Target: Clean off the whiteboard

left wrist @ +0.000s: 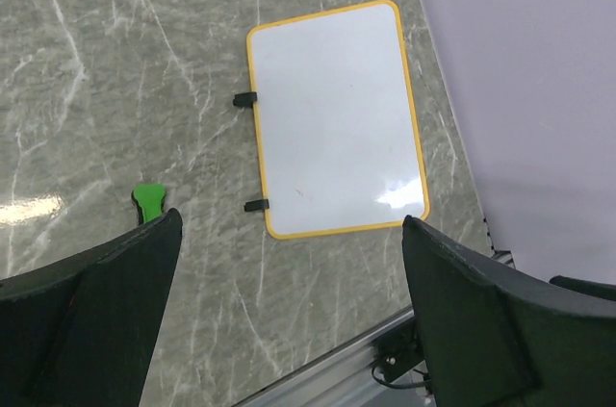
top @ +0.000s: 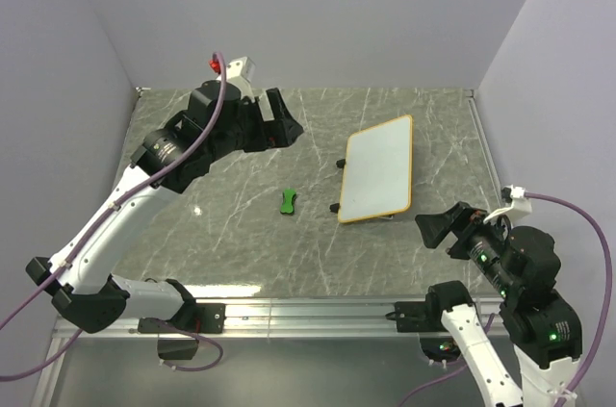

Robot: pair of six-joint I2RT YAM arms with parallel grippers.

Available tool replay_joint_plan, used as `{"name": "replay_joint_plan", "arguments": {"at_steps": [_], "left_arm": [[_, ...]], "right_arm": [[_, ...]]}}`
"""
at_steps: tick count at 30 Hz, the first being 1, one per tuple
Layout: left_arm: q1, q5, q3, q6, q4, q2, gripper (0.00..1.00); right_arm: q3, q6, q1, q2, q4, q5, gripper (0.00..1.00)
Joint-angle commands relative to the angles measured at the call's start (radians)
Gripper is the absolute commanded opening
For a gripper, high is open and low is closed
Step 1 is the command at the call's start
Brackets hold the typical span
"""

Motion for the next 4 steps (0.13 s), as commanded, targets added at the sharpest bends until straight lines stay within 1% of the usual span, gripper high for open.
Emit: {"name": "replay_joint_plan", "arguments": {"at_steps": [1, 3, 4], "left_arm": [[-0.004, -0.058, 0.043, 0.029, 0.022, -0.01, 0.99], [-0.005, -0.09, 0.068, 0.032, 0.022, -0.008, 0.99], [-0.005, -0.116, 0.085, 0.027, -0.01, 0.008, 0.99]], "right_arm": [[0.026, -0.031, 0.02, 0.005, 0.01, 0.015, 1.0], [0.023, -0.026, 0.021, 0.008, 0.012, 0.017, 1.0], [0.023, -0.023, 0.023, 0.008, 0.012, 0.02, 1.0]]}}
